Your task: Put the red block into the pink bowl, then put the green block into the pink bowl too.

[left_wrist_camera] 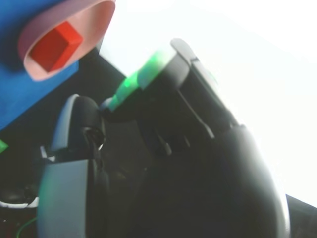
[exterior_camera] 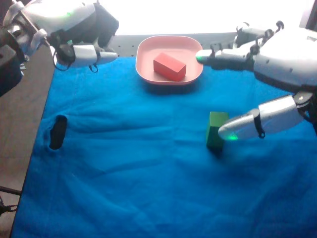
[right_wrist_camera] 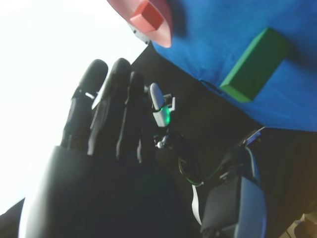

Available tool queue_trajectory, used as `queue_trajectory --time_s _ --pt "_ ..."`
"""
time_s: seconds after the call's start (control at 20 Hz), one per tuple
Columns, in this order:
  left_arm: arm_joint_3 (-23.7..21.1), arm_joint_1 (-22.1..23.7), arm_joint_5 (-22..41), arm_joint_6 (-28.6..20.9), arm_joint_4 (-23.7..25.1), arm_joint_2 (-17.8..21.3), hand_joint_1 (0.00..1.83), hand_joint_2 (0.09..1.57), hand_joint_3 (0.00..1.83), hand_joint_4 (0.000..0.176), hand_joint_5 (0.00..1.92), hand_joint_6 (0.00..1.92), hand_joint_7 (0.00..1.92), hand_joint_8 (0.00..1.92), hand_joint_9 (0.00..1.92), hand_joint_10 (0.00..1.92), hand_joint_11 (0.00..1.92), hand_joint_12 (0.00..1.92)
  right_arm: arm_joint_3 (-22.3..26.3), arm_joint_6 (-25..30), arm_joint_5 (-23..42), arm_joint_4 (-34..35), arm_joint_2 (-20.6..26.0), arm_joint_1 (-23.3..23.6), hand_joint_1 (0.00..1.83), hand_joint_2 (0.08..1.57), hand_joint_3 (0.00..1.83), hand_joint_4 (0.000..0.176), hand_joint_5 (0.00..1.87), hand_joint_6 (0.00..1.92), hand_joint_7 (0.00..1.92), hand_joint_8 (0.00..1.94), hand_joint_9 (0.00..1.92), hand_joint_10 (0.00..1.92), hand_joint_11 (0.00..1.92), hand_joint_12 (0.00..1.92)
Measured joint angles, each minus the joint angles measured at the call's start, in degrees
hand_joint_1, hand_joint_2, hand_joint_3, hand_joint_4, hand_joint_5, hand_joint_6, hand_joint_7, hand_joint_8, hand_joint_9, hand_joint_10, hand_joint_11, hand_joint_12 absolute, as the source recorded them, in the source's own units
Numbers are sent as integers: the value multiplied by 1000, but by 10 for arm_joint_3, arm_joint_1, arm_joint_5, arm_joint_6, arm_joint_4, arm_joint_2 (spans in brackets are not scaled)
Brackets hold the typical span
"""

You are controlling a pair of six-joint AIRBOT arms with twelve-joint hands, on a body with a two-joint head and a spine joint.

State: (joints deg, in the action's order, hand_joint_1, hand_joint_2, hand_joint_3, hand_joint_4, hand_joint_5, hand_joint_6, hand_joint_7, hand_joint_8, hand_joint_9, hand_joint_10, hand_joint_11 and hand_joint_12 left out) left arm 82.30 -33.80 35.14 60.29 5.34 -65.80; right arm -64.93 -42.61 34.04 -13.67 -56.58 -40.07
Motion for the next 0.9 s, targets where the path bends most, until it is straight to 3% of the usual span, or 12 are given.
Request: queue_trajectory --time_s 0.05,0.1,0.15,0.2,0.25,0.3,0.35,0.55,0.6,0.75,0.8,0.9 --pt "-15 -1 2 18 -7 10 1029 1215 3 0 802 1390 912 1692 1012 1798 987 1921 0 5 0 0 -2 -4 269 835 2 0 296 12 546 6 629 13 225 1098" --pt "-36 -5 15 41 -16 25 986 1236 1 0 747 1347 722 1255 743 1513 671 1839 0 9 1 1 -4 -10 273 830 0 0 351 4 609 6 628 3 142 1136" --pt "-49 -9 23 52 -21 34 986 1236 1 0 747 1347 722 1255 743 1513 671 1839 0 9 0 1 -6 -11 273 830 0 0 351 4 609 6 628 3 142 1136" --pt "-59 -14 33 59 -23 43 831 1170 0 0 633 751 668 881 613 1238 449 1731 0 11 0 1 -9 -14 292 837 1 0 341 0 599 1 601 0 103 1098" --pt "-67 -19 43 60 -25 51 722 1148 0 0 565 389 605 547 526 907 301 1556 0 11 -1 1 -12 -16 330 823 0 0 368 11 619 9 646 21 157 1122" --pt "-74 -26 54 60 -26 59 691 1125 0 0 558 166 613 307 495 740 200 1538 0 12 -1 0 -15 -17 355 813 0 0 381 15 625 10 672 31 198 1143" --pt "-84 -31 71 62 -35 67 640 1074 0 0 473 11 588 26 515 337 70 1410 0 12 2 0 -18 -19 332 807 0 0 408 12 645 9 717 40 269 1210" --pt "-123 -58 122 98 -52 92 621 1010 0 12 370 0 445 0 484 27 42 1000 -2 13 2 1 -26 -21 390 809 0 0 422 5 662 5 757 41 367 1154" --pt "-128 -66 133 101 -52 96 654 996 0 20 377 1 448 0 501 13 22 1029 -3 13 2 0 -28 -21 432 816 2 0 448 14 695 17 810 63 409 1164" --pt "-132 -76 150 103 -62 102 603 980 0 0 398 5 489 11 550 19 62 1104 -4 13 3 1 -29 -21 538 885 3 0 591 24 880 53 956 155 483 1244" --pt "-136 -82 159 103 -71 105 577 993 0 0 425 8 531 9 584 18 109 1090 -4 13 2 1 -29 -21 691 908 1 0 662 2 959 23 864 480 520 1268" --pt "-146 -93 174 104 -79 112 590 1006 5 0 425 5 531 6 568 8 85 1072 -8 13 2 2 -31 -21 762 907 0 0 704 3 988 16 823 668 561 1310"
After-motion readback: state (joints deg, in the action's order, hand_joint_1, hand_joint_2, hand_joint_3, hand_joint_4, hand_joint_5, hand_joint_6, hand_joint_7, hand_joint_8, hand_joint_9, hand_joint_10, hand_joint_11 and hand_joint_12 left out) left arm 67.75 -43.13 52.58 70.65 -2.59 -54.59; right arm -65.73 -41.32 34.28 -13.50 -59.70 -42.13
